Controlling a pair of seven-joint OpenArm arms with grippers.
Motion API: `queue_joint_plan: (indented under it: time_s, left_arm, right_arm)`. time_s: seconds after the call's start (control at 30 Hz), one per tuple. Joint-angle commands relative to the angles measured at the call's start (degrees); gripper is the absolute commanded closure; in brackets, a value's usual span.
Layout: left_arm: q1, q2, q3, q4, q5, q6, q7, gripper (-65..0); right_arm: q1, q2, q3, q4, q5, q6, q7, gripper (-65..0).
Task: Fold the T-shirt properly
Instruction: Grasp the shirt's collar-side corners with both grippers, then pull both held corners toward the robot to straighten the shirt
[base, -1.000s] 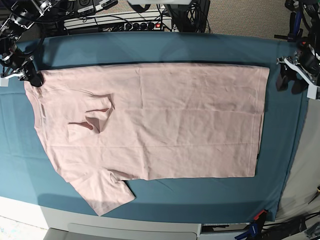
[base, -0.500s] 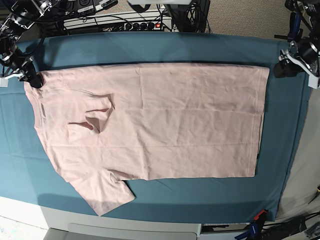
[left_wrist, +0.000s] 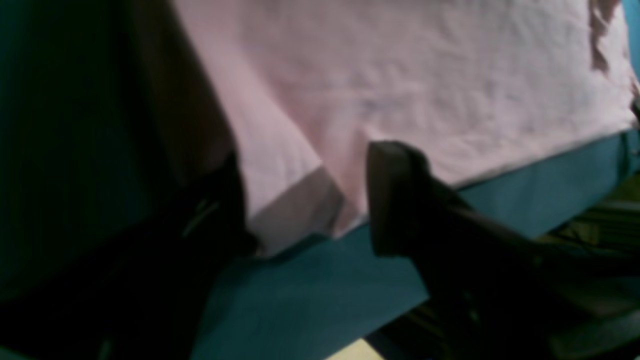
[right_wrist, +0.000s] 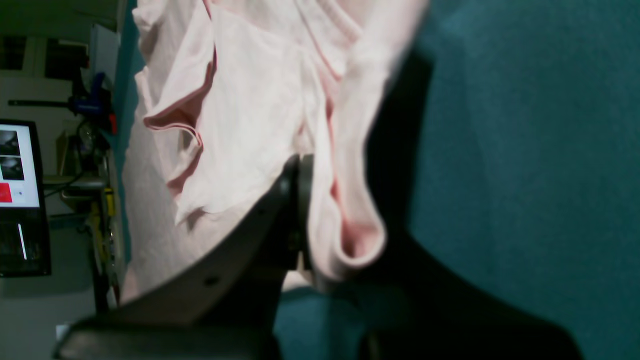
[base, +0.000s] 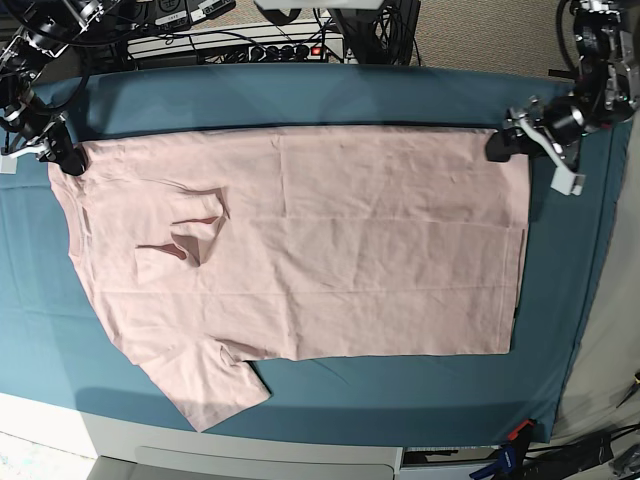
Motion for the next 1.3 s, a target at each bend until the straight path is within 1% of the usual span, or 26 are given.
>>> queue_joint_plan:
  time_s: [0.0, 0.17, 0.43, 0.47, 0.53, 0.57, 0.6, 0.77, 0.83, 0.97, 1.1, 1.27]
  left_arm:
    - [0.15, -0.66, -0.07, 0.61, 0.09, -0.22, 0.22, -30.5]
    - [0.37, -0.74, -0.09, 0.61, 0.13, -0.31, 0.28, -30.0]
    - [0.37, -0.94, -0.09, 0.63, 0.50, -0.44, 0.26, -14.5]
    - [0.37, -0.98, -0.09, 0.63, 0.50, -0.50, 0.26, -11.2]
    - [0.37, -1.09, -0.09, 0.63, 0.50, -2.32, 0.26, -1.6]
    - [0.37, -1.05, -0.09, 0.63, 0.48, -3.04, 0.26, 0.0]
    - [0.37, -1.05, -0.09, 0.63, 0.48, -3.48, 0.26, 0.0]
    - [0.37, -1.51, -0.11, 0.63, 0.55, -3.45, 0.28, 0.0]
    - [0.39, -2.21, -0.11, 0.63, 0.55, -3.45, 0.33, 0.0]
    - [0.55, -4.68, -0.11, 0.63, 0.55, -3.45, 0.48, 0.0]
    - [1.51, -6.93, -0.11, 0.63, 0.52, -3.45, 0.50, 0.0]
    - [2.38, -7.52, -0.11, 0.66, 0.44, -3.43, 0.70, 0.0]
  right_arm:
    - [0.48, 1.73, 0.13, 0.66, 1.62, 0.59, 0.39, 0.0]
    - [0.48, 1.70, 0.13, 0.66, 1.64, 2.49, 0.55, 0.0]
    - [0.48, 1.73, 0.13, 0.66, 1.64, 2.49, 0.66, 0.0]
    - [0.48, 1.73, 0.13, 0.66, 1.64, 2.47, 0.66, 0.0]
    - [0.48, 1.73, 0.13, 0.66, 1.64, 2.49, 0.68, 0.0]
    - [0.48, 1.73, 0.13, 0.66, 1.64, 2.49, 0.70, 0.0]
    - [0.48, 1.73, 0.13, 0.66, 1.64, 2.49, 0.70, 0.0]
    - [0.46, 1.75, 0.13, 0.66, 1.62, 2.49, 0.13, 0.0]
    - [0.46, 1.77, 0.13, 0.66, 1.62, 2.49, -0.87, 0.0]
    - [0.24, 2.10, 0.13, 0.68, 1.66, 2.47, -2.47, 0.0]
    - [-1.36, 4.22, 0.17, 0.83, 1.66, 2.49, -2.51, 0.0]
    - [-4.57, 7.08, 0.26, 0.83, 2.47, 2.47, -2.84, 0.0]
